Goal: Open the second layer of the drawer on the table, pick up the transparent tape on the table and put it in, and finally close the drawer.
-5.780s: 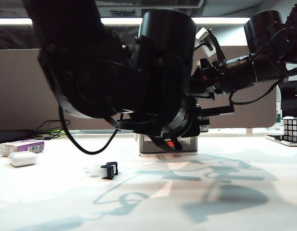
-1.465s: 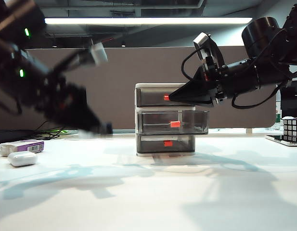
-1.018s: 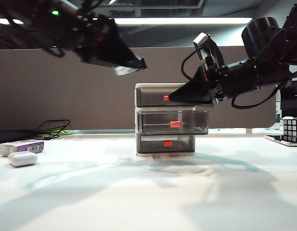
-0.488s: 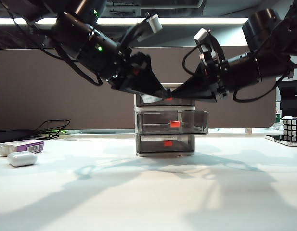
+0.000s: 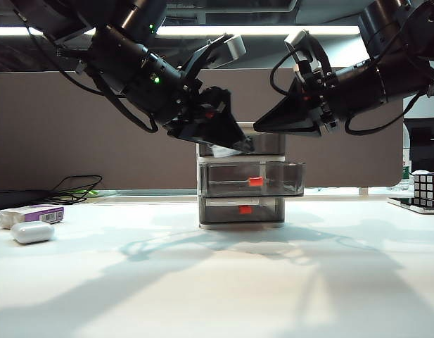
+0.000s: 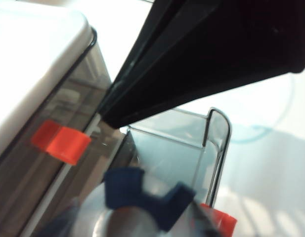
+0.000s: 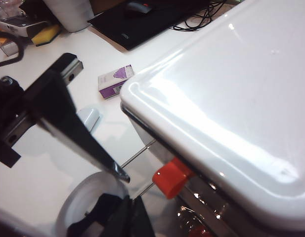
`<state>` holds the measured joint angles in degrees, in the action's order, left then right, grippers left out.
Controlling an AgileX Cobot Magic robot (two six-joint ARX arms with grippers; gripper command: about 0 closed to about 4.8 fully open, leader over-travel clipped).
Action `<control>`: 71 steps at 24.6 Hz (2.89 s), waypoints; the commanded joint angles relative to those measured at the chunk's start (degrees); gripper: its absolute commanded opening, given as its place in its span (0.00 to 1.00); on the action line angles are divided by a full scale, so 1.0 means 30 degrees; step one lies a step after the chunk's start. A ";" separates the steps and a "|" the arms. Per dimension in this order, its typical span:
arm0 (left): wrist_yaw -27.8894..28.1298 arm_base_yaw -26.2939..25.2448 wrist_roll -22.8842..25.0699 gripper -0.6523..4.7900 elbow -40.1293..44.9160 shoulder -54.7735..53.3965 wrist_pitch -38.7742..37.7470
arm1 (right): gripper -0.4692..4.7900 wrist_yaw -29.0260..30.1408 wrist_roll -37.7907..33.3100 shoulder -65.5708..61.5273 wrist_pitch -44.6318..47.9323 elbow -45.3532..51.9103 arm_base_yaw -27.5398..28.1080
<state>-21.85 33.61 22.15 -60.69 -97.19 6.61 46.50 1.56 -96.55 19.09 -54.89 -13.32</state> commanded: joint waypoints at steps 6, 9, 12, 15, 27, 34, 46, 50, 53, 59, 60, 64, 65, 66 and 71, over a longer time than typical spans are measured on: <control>-0.0007 0.0029 -0.0044 0.70 -0.0095 0.0044 0.0401 | 0.08 0.0131 0.0080 0.0277 -0.0029 -0.0073 -0.0007; 0.0073 0.0051 -0.1064 0.69 -0.0095 0.0189 0.0350 | 0.08 0.0219 0.0087 0.0277 -0.0007 -0.0073 -0.0007; -0.0080 0.0058 -0.2040 0.36 -0.0087 0.0991 -0.1115 | 0.08 0.0262 0.0080 0.0277 0.0160 -0.0080 -0.0007; -0.1377 0.0058 -0.2025 0.13 -0.0087 0.1741 -0.3198 | 0.08 0.0270 0.0080 0.0277 0.0408 -0.0102 -0.0007; -0.2907 0.0459 -0.1260 0.11 -0.0058 0.0619 -0.5770 | 0.08 -0.1115 -0.1217 -0.0561 0.1523 -0.3024 -0.0080; -0.2433 0.0459 -0.1421 0.11 -0.0080 -0.0648 -0.4568 | 0.08 -0.2208 -0.0903 -0.2994 -0.1523 -0.7125 -0.0095; 0.0131 0.0452 -0.2120 0.11 -0.0087 -0.0976 -0.1632 | 0.08 -0.3053 0.0568 -0.3898 -0.3898 -0.7679 -0.0372; 0.1275 0.0430 -0.2186 0.11 -0.0087 -0.1188 -0.0058 | 0.08 -0.3031 0.0772 -0.3898 -0.4357 -0.7679 -0.0372; 0.1537 0.0423 -0.2288 0.11 -0.0087 -0.1596 0.0699 | 0.08 -0.3031 0.1013 -0.3898 -0.4466 -0.7679 -0.0393; 0.2601 0.0423 -0.2543 0.11 -0.0087 -0.2667 0.1967 | 0.08 -0.3031 0.1071 -0.3898 -0.4663 -0.7679 -0.0401; 0.2907 0.0423 -0.2543 0.11 -0.0095 -0.2718 0.2040 | 0.08 -0.3031 0.1093 -0.3898 -0.4721 -0.7679 -0.0401; 0.3570 0.0423 -0.2565 0.11 -0.0087 -0.2747 0.2390 | 0.08 -0.3031 0.1486 -0.3898 -0.5034 -0.7672 -0.0415; 0.3570 0.0423 -0.2616 0.11 -0.0095 -0.2747 0.2433 | 0.08 -0.3038 0.1501 -0.3898 -0.5100 -0.7679 -0.0415; 0.3840 0.0423 -0.2616 0.11 -0.0087 -0.2747 0.2550 | 0.08 -0.3031 0.1530 -0.3898 -0.5187 -0.7679 -0.0415; 0.5413 0.0437 -0.2790 0.11 -0.0087 -0.2747 0.3271 | 0.08 -0.3031 0.1574 -0.3898 -0.5282 -0.7679 -0.0423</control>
<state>-7.94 35.09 14.26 -60.71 -105.65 13.76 37.56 6.33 -108.09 5.93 -78.15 -14.44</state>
